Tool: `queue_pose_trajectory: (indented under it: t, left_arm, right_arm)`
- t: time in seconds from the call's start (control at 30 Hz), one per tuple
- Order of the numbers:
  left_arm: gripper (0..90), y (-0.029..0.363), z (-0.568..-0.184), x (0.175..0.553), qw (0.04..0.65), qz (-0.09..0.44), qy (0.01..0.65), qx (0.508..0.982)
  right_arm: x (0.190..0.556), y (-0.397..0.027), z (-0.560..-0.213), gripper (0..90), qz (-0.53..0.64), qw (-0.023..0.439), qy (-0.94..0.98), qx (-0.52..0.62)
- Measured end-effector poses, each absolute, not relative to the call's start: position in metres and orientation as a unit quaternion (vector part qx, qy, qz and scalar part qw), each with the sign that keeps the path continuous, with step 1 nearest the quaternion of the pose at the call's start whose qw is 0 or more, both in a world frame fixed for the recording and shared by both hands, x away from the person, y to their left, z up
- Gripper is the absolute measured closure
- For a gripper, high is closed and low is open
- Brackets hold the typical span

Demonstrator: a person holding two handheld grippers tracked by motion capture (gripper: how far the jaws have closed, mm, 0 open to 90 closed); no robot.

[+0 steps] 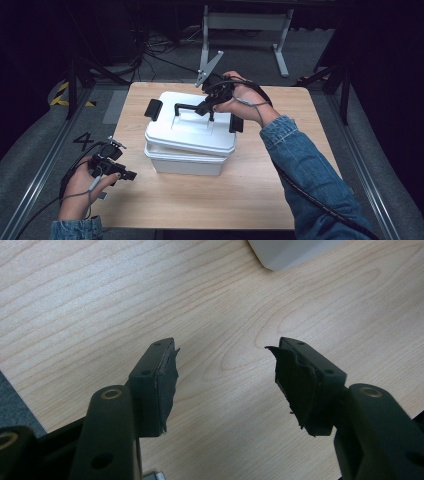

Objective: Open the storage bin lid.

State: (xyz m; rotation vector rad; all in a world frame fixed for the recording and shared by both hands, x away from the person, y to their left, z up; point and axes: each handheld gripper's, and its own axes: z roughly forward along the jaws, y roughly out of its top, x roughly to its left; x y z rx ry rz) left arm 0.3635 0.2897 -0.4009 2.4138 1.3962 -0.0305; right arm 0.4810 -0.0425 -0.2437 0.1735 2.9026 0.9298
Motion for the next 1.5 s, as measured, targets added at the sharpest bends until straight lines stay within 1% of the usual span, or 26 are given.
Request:
queue_pose_trajectory:
  t: [0.2, 0.73, 0.77, 1.27, 1.5]
  left_arm:
    - [42.9, 0.288, -0.401, 0.364, 0.176, -0.014, 0.495, 0.851]
    - [42.8, 0.286, -0.403, 0.366, 0.17, -0.016, 0.492, 0.853]
    - [42.8, 0.286, -0.404, 0.366, 0.17, -0.017, 0.492, 0.854]
    - [42.5, 0.293, -0.403, 0.365, 0.17, -0.022, 0.499, 0.849]
    - [42.3, 0.294, -0.404, 0.365, 0.173, -0.023, 0.502, 0.847]
  right_arm:
    - [0.481, -0.059, -0.237, 84.6, 0.308, 0.05, 0.947, 0.068]
    - [0.485, -0.143, -0.221, 84.6, 0.301, 0.08, 0.942, 0.125]
    - [0.485, -0.143, -0.221, 84.6, 0.301, 0.08, 0.942, 0.125]
    - [0.485, -0.22, -0.226, 84.6, 0.304, 0.094, 0.928, 0.191]
    - [0.483, -0.246, -0.231, 84.6, 0.301, 0.096, 0.925, 0.212]
